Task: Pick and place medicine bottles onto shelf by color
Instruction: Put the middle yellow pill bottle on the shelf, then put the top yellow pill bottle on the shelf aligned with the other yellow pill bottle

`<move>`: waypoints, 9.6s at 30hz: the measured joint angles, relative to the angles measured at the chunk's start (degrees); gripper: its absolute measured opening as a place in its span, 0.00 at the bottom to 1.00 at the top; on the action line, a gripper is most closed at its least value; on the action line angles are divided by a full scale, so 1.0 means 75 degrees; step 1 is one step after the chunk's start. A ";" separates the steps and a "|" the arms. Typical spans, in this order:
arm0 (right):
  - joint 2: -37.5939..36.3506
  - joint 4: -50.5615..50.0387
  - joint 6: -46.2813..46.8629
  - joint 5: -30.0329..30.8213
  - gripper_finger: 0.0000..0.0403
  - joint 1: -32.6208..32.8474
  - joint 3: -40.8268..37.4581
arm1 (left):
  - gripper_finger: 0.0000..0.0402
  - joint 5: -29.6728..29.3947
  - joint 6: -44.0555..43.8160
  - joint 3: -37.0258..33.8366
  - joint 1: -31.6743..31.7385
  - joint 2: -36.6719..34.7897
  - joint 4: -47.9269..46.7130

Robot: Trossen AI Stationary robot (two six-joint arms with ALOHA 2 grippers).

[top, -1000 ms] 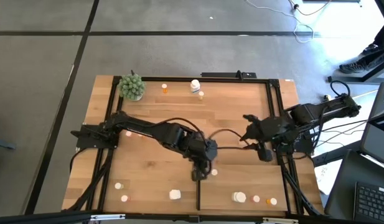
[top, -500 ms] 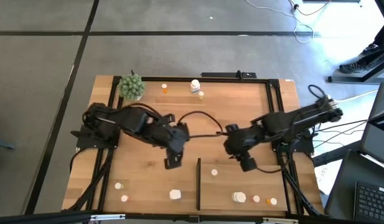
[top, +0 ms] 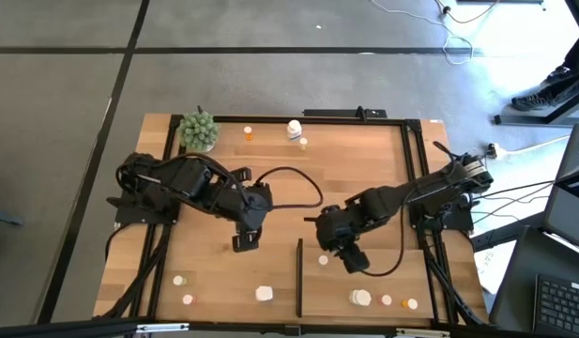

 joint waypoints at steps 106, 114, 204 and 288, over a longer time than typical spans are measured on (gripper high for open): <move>0.0966 0.2340 0.1294 0.0482 0.32 0.1223 -0.0441 | 0.35 0.0001 0.0643 0.0000 0.0000 0.0013 -0.0003; 0.0966 0.2659 0.0356 0.0500 0.32 0.1840 -0.0411 | 0.35 0.0012 0.0578 0.0000 0.0000 0.0013 0.0111; 0.0416 0.2860 0.0024 0.0619 0.52 0.1971 -0.0420 | 0.35 0.0202 0.0562 0.0003 -0.0708 0.0004 0.1206; 0.2443 0.1658 0.2025 0.2298 0.52 -0.5963 0.1139 | 0.35 0.0883 0.2008 0.0000 0.5030 -0.1182 -0.0091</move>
